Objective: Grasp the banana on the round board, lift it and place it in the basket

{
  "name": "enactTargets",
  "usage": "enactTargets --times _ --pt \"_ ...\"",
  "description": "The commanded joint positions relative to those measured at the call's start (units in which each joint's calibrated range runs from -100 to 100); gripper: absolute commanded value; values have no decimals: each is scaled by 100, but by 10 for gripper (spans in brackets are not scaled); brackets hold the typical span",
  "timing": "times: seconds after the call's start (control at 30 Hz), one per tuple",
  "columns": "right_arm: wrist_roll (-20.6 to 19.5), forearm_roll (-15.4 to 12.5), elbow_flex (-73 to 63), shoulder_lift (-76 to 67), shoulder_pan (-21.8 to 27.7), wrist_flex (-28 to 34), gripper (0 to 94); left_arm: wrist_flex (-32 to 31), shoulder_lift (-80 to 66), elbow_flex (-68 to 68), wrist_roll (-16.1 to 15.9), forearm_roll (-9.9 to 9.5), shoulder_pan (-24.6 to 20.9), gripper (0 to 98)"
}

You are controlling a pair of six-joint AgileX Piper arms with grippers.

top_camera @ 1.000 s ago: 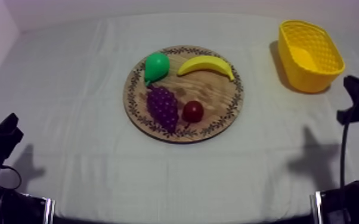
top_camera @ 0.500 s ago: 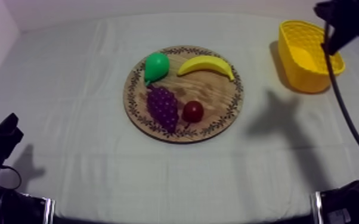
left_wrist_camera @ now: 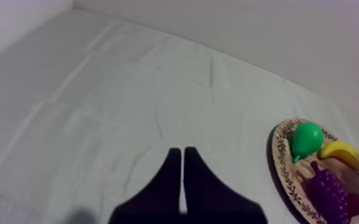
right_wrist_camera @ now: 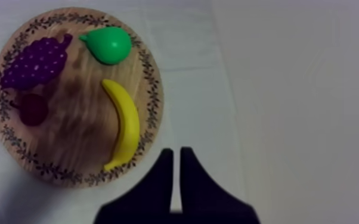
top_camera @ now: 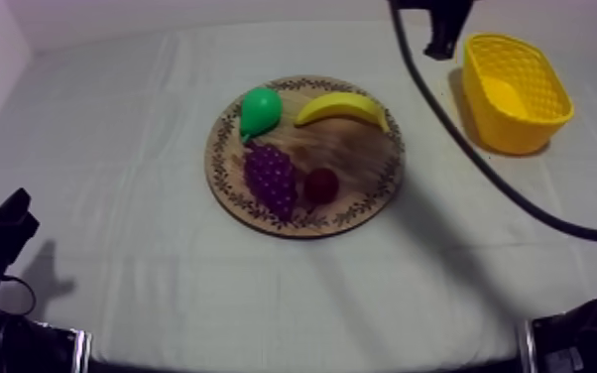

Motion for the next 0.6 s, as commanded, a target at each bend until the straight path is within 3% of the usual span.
enactTargets --times 0.0,0.43,0.47,0.57 --pt "34 38 -324 450 -35 88 40 -1 -3 2 -2 1 -1 1" --pt "-266 383 190 1354 2 -686 67 -1 -3 2 3 1 -1 1" --pt "-232 377 192 1374 20 -676 112 -1 -3 2 3 1 -1 1" --pt "-10 282 183 1404 83 -674 372 -1 -3 2 3 1 -1 1"
